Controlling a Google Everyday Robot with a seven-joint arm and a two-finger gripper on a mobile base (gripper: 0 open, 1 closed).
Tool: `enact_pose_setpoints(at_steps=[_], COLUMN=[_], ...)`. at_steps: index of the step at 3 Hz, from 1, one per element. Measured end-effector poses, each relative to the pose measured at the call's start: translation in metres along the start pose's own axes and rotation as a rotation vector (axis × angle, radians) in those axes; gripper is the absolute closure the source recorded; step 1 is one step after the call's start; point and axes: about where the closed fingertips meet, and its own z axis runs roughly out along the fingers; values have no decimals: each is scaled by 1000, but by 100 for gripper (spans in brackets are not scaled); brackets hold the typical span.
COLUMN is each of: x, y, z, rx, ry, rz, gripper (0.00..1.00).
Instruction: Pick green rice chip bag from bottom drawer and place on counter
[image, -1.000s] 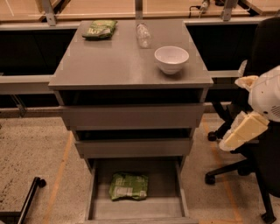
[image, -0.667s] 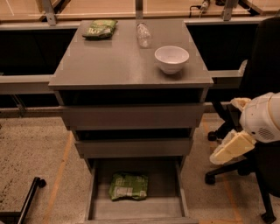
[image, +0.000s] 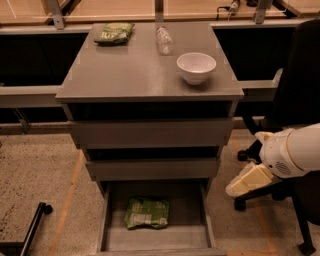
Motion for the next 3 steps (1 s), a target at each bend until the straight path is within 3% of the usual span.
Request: enact_pose_setpoints(at_steps=[1,2,3], x=[0,8,31], y=[0,6,19], z=[-1,30,102], rx=[0,-13,-68], ry=[0,-19,-54], rz=[-1,33,92], gripper=[0,0,0])
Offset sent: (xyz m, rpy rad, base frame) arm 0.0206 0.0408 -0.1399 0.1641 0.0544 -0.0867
